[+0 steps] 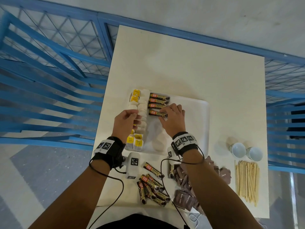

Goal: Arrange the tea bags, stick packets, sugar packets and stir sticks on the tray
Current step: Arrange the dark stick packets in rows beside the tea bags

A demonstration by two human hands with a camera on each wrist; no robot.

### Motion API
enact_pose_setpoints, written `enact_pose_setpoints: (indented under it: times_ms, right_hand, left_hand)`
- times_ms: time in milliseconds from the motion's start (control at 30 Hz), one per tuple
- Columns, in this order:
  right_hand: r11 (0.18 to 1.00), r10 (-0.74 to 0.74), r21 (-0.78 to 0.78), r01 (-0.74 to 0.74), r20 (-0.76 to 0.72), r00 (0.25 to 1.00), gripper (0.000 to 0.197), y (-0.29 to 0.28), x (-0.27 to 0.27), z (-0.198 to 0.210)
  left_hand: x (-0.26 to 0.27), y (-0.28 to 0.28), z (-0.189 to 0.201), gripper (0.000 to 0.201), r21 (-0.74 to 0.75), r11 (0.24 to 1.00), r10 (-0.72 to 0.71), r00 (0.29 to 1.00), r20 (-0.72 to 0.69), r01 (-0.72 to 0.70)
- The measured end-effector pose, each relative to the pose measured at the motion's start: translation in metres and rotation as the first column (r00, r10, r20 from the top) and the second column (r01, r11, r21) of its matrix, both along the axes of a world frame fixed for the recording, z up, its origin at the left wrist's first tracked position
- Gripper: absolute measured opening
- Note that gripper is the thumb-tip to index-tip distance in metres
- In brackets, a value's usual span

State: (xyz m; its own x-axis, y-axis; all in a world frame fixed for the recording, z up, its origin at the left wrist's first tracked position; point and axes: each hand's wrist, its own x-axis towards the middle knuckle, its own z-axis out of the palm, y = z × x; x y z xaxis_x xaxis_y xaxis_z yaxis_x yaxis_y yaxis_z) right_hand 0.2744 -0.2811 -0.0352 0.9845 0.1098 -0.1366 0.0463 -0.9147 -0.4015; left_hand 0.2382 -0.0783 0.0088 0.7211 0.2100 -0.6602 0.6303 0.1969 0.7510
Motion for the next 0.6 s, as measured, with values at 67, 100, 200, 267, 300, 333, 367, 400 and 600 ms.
enact_pose_setpoints:
  times_ms: [67, 100, 200, 267, 300, 333, 367, 400, 600]
  right_hand:
    - [1.000, 0.010, 0.003, -0.010, -0.004, 1.000, 0.024, 0.002, 0.002, 0.000]
    - [1.000, 0.014, -0.004, -0.014, -0.013, 1.000, 0.024, 0.004, 0.004, 0.000]
    - [1.000, 0.009, -0.016, -0.009, -0.028, 1.000, 0.026, 0.007, 0.008, 0.001]
    - [1.000, -0.001, -0.006, 0.000, -0.025, 1.000, 0.025, 0.010, 0.010, 0.000]
    - [1.000, -0.006, -0.001, 0.006, -0.021, 1.000, 0.024, 0.011, 0.011, 0.000]
    - [1.000, -0.010, 0.001, 0.010, -0.017, 1.000, 0.023, 0.011, 0.011, 0.000]
    - [1.000, -0.012, 0.000, 0.012, -0.017, 1.000, 0.023, 0.012, 0.012, -0.001]
    - [1.000, -0.012, -0.003, 0.012, -0.019, 1.000, 0.022, 0.012, 0.012, -0.001]
    - [1.000, -0.014, -0.015, 0.013, -0.021, 1.000, 0.024, 0.012, 0.013, 0.000]
  left_hand:
    - [-0.001, 0.000, 0.000, 0.018, -0.001, 1.000, -0.009, 1.000, 0.001, 0.009]
    - [-0.001, -0.001, 0.000, 0.018, -0.003, 1.000, -0.012, 1.000, 0.001, 0.012]
    - [-0.002, -0.002, 0.000, 0.018, -0.012, 1.000, -0.022, 1.000, 0.003, 0.022]
    - [-0.003, -0.002, 0.000, 0.018, -0.015, 1.000, -0.023, 1.000, 0.001, 0.023]
    - [-0.003, -0.002, 0.000, 0.018, -0.016, 1.000, -0.022, 1.000, 0.001, 0.022]
    - [-0.003, -0.002, 0.001, 0.018, -0.017, 1.000, -0.022, 1.000, 0.001, 0.022]
    - [-0.003, -0.002, 0.001, 0.018, -0.015, 1.000, -0.023, 1.000, 0.001, 0.023]
    - [-0.003, -0.001, 0.002, 0.018, -0.012, 1.000, -0.025, 1.000, 0.001, 0.025]
    - [-0.002, 0.000, 0.003, 0.017, -0.004, 0.999, -0.034, 0.999, 0.003, 0.034]
